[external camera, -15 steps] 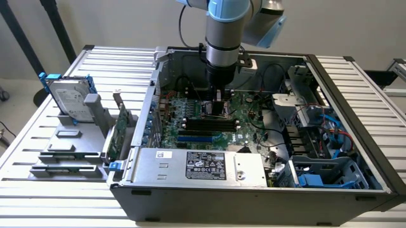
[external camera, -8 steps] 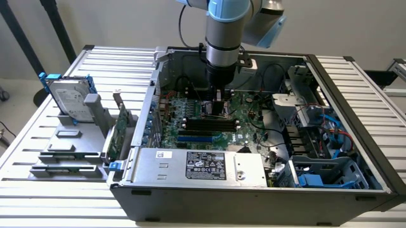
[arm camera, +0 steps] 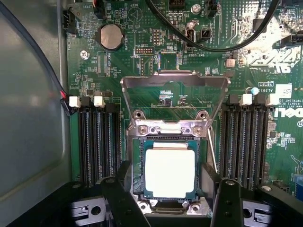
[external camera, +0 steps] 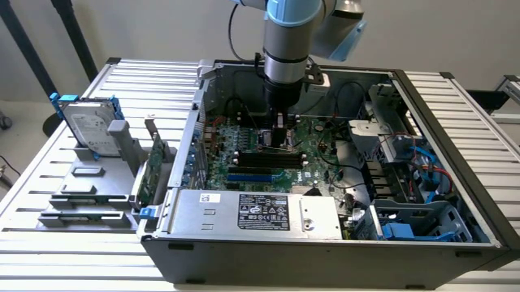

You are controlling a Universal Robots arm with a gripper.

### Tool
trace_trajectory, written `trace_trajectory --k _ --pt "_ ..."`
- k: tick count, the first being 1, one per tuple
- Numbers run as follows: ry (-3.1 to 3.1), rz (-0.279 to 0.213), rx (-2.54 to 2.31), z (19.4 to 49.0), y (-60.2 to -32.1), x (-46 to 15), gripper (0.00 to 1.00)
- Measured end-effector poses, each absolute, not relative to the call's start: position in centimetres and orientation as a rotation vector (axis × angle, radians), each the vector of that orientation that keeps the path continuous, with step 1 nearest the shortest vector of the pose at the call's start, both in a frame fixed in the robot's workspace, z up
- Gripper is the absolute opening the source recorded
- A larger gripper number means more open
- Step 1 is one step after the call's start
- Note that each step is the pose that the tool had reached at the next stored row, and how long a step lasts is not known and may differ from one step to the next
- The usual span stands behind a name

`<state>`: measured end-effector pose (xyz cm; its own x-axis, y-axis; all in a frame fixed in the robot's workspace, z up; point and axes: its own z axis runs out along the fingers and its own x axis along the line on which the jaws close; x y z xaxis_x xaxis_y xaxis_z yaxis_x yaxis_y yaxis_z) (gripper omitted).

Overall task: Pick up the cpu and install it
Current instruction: 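Place the cpu into insertion slot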

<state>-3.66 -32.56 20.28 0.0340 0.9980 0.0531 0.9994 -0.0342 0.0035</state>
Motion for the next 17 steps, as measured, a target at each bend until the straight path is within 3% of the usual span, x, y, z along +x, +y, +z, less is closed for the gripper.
trace_trajectory --k 13,15,17 --pt "-2.131 -0.074 -2.207 21.4 -32.6 -4.7 0.69" --pt "-2.127 -0.066 -2.204 21.4 -32.6 -5.3 0.66" --pt "-2.124 -0.06 -2.2 21.5 -32.6 -5.8 0.53"
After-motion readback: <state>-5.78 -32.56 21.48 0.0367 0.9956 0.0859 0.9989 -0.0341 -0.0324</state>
